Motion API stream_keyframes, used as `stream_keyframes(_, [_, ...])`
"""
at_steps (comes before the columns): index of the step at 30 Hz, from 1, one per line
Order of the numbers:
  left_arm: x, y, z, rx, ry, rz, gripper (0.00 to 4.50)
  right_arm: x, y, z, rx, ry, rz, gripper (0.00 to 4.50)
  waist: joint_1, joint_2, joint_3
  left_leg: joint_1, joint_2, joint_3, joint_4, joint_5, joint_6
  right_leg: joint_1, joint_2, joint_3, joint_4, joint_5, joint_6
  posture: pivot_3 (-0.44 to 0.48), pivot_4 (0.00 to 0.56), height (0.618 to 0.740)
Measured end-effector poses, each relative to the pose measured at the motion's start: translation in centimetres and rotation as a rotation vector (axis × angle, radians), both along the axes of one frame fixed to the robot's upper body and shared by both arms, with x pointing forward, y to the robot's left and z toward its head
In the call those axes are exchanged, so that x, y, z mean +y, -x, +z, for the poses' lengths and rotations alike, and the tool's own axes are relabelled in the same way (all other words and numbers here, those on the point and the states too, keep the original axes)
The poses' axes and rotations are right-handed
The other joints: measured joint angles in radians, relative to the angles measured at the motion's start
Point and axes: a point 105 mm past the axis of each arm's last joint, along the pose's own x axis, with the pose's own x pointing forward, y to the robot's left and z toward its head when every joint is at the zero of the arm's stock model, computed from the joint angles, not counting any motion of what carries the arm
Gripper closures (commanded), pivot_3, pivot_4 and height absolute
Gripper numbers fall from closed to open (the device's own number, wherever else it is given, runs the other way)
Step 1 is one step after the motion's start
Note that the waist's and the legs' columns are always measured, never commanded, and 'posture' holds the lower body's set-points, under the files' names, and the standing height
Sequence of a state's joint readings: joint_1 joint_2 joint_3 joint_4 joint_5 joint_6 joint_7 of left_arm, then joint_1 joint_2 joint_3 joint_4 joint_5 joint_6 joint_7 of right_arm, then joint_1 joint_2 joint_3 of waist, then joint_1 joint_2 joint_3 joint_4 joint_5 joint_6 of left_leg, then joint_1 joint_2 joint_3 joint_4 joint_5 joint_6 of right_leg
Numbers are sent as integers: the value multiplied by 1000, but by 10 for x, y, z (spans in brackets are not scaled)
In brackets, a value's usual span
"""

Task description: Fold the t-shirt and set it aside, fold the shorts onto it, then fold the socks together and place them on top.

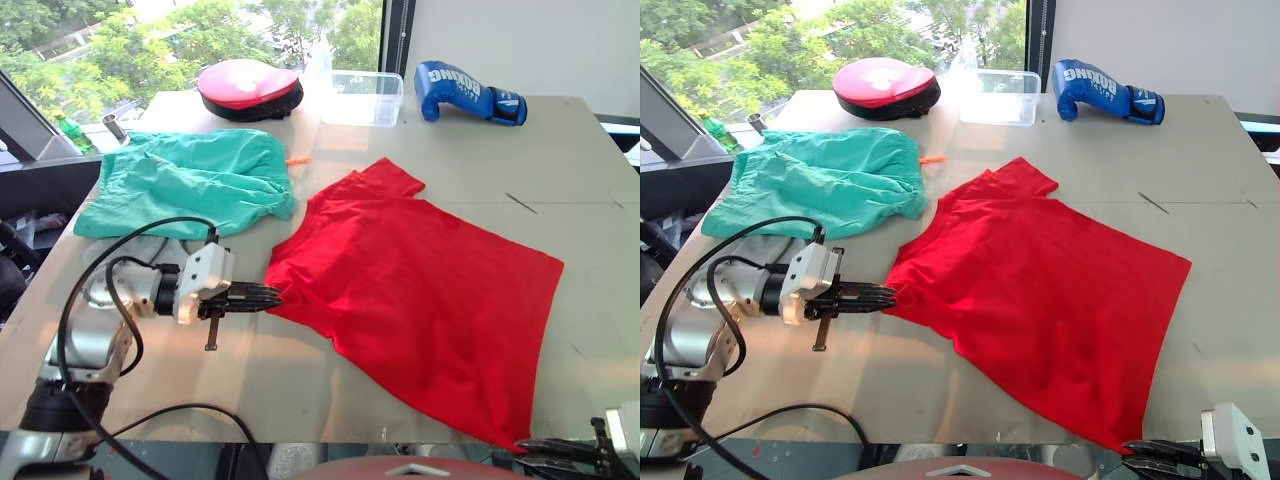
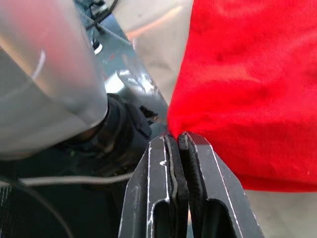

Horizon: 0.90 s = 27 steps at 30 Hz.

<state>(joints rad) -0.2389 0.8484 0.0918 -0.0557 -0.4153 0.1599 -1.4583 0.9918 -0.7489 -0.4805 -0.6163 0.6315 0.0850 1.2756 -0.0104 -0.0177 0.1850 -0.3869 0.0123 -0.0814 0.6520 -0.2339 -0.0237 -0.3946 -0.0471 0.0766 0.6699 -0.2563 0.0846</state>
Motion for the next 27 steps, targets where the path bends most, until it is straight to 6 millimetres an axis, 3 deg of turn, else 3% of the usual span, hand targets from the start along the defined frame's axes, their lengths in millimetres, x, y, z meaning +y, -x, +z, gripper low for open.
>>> stream_keyframes(4, [-6, -34, 32, -90, 68, 12, 4500, -6, 1, -5, 14, -1, -84, 4483, 8, -2, -2, -3, 0, -1, 1, 0, 0, 0, 0, -2, -4, 0, 0, 0, 150, 731])
stream_keyframes(7, [-12, -45, 40, -114, 85, -2, 4500, -13, 2, -13, 33, 21, -127, 4483, 0, -2, -4, -5, 0, -1, 0, 0, 0, 0, 0, -2, -7, 1, 0, 0, 150, 731])
stream_keyframes(12, [-36, -62, 28, -117, 83, -69, 4500, -14, -11, -17, -1, 23, -166, 4483, -2, -2, -4, -8, -1, -3, 0, -1, 2, -2, 0, -4, -7, 5, 0, 0, 150, 731])
stream_keyframes(17, [-49, -76, 15, -139, 72, -84, 4500, -15, -12, -22, 28, 25, -197, 4483, -1, -2, -4, -9, -1, -4, 1, -1, 2, -2, 0, -4, -7, 5, 0, 0, 150, 731])
stream_keyframes(27, [-43, -100, -2, -186, -29, -15, 4500, -31, -21, -26, 11, 78, -268, 4483, -3, -2, -4, -9, -1, -4, 0, -1, 2, -2, 0, -5, -7, 4, 2, 0, 150, 731])
